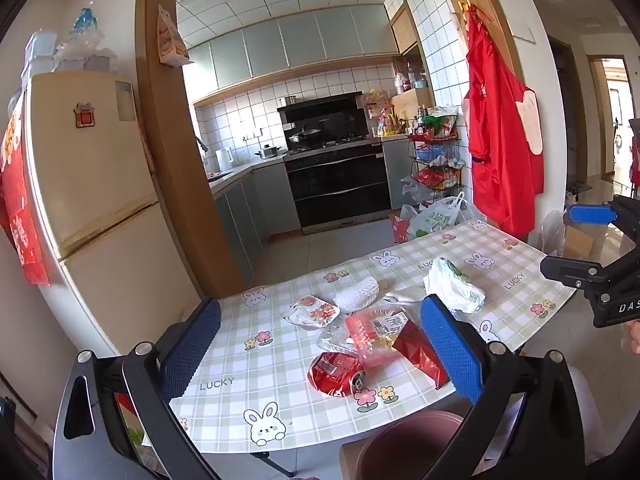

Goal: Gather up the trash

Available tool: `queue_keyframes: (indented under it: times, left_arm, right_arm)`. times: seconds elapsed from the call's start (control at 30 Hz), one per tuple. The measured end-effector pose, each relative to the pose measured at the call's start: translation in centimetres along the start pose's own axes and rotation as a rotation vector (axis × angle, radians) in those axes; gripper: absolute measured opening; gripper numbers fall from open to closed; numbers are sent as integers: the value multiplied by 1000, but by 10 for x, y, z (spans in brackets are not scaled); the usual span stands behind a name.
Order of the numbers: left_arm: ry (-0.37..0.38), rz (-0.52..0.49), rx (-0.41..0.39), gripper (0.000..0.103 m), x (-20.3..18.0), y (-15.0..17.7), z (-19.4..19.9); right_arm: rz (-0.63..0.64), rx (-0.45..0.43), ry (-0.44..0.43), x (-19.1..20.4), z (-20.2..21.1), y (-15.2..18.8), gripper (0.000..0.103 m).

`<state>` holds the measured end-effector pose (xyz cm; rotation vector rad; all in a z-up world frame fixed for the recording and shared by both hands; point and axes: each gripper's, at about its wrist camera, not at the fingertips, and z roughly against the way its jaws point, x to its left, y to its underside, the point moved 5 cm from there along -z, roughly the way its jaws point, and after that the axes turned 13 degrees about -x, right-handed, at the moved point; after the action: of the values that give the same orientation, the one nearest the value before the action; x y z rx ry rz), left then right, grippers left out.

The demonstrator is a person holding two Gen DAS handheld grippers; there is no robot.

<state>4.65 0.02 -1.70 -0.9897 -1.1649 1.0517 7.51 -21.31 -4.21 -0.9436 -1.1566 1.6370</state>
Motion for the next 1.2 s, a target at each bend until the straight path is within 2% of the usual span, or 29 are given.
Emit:
queue_keyframes:
  times: [1.2]
  left_arm:
    - [22, -18, 16, 98, -6, -1, 4]
  right_arm:
    - [-18, 4, 1, -5, 1, 3, 97]
